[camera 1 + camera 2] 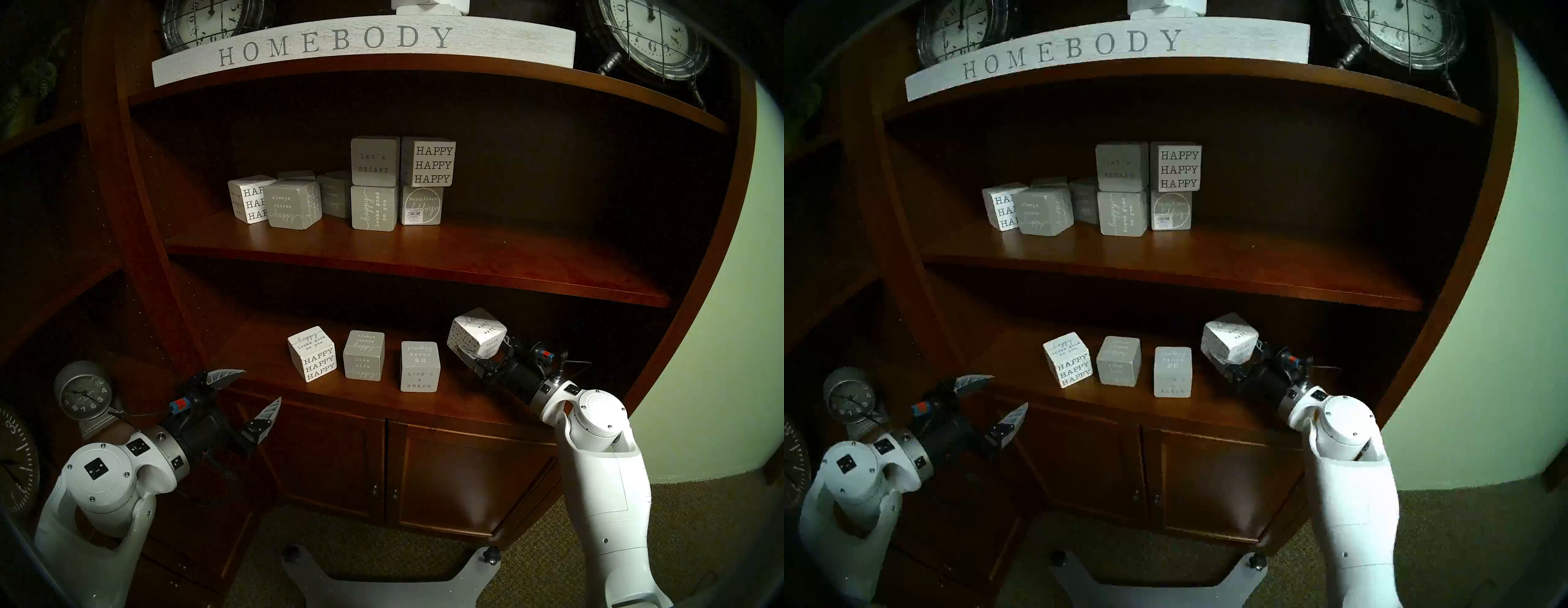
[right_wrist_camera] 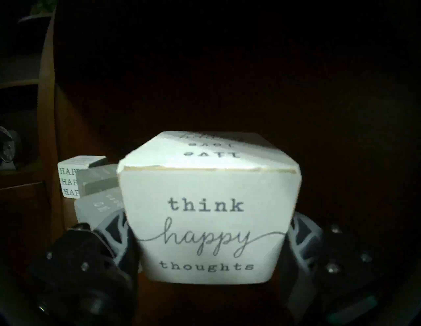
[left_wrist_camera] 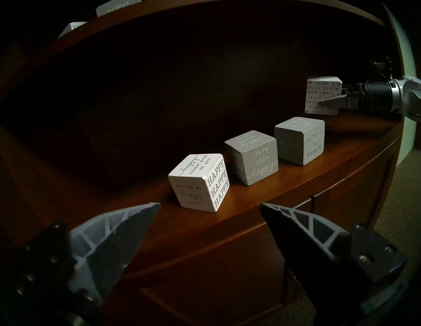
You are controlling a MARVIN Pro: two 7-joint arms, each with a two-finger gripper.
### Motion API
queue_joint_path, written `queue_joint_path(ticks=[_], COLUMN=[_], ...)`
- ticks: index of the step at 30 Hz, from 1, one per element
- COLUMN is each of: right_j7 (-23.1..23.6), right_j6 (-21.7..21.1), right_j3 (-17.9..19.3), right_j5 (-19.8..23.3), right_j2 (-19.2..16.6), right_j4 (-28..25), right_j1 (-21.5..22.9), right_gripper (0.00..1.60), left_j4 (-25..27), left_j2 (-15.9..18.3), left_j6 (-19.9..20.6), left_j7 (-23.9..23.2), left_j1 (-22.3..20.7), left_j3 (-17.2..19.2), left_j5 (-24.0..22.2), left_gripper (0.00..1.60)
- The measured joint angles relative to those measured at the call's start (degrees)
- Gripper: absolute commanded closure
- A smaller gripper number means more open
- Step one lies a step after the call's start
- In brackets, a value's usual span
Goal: Stack four cubes vertically into two groups
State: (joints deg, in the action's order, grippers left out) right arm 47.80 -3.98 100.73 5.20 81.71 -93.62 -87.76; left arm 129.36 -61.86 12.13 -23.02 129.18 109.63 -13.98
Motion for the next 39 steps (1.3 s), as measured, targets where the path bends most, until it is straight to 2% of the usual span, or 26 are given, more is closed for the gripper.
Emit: queue_joint_path(ticks=[7,16,26,39], right_j7=[8.30,12.72,13.59,12.83], right_j6=[-4.46,-7.00,-6.81,-7.30], right_j3=[-0.23,-2.94,-4.64,-6.31], right_j5=[4.27,5.24,5.19,3.71], right_j2=[-2.35,-3.49,-2.50,-1.63], right_j4=[0.45,3.82,4.29,2.98], right_j1=[3.01,7.16,8.45,7.57], right_gripper=[1.60,1.60,1.60,1.60], left_j4=[0.00,0.00,0.00,0.00], left_j2=[0.00,0.00,0.00,0.00], left_j6=[-0.01,0.01,0.01,0.01], left_j7=[0.00,0.00,0.00,0.01], left_j1=[0.00,0.00,0.00,0.00], left_j3=[0.00,0.00,0.00,0.00], left_j5=[-0.01,-0.01,-0.01,0.00], left_gripper=[0.00,0.00,0.00,0.00])
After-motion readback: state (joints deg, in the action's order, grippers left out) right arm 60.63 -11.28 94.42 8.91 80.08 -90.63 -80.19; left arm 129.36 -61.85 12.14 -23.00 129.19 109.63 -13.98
